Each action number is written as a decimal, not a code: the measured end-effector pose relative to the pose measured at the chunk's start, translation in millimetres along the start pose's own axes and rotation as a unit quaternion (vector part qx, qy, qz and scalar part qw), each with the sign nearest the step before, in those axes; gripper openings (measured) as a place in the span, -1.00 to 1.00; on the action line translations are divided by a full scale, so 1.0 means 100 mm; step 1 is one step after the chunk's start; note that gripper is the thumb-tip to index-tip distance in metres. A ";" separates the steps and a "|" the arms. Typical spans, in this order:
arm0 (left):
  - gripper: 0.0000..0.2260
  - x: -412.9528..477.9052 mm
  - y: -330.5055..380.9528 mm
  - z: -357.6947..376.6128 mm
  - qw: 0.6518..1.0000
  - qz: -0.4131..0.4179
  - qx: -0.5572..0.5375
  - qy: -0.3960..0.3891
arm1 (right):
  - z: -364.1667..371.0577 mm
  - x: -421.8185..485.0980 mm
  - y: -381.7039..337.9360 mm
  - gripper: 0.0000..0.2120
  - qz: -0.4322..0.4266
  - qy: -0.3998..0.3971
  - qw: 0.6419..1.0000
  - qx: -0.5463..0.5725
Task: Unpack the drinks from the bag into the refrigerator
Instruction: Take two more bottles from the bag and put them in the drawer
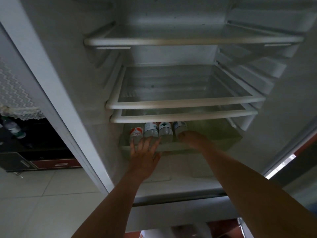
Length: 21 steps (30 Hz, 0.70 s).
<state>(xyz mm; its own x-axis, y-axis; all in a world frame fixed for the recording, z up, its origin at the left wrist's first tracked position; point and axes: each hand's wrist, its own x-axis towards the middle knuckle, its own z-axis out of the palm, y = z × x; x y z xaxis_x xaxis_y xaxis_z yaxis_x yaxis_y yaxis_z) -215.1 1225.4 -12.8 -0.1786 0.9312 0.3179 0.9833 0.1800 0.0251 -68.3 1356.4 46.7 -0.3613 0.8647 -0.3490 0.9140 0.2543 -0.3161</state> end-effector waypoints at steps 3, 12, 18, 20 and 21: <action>-0.54 0.01 0.00 0.00 0.999 -0.003 -0.037 -0.007 | 0.03 -0.11 0.02 -0.59 -0.064 0.066 0.996 -0.022; -0.48 0.03 0.05 -0.11 0.992 -0.023 -0.064 -0.102 | 0.42 -0.42 0.27 -0.38 -0.171 0.200 0.954 -0.144; -0.53 0.01 0.02 -0.20 0.989 -0.008 -0.098 -0.112 | 0.59 -0.70 0.32 -0.45 -0.140 0.191 0.965 -0.109; -0.54 0.01 0.02 -0.22 0.988 -0.005 -0.102 -0.115 | 0.56 -0.72 0.30 -0.43 -0.127 0.175 0.969 -0.117; -0.54 0.01 0.03 -0.22 0.988 -0.006 -0.103 -0.116 | 0.54 -0.74 0.29 -0.43 -0.125 0.171 0.970 -0.119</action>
<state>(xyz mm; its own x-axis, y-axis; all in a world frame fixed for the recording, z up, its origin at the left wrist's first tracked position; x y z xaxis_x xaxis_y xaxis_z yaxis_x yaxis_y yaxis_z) -212.0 1220.1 8.1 -0.1704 0.9812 0.0906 0.9626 0.1462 0.2279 -25.1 1276.2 15.7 -0.5317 0.8461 0.0382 0.8374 0.5320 -0.1254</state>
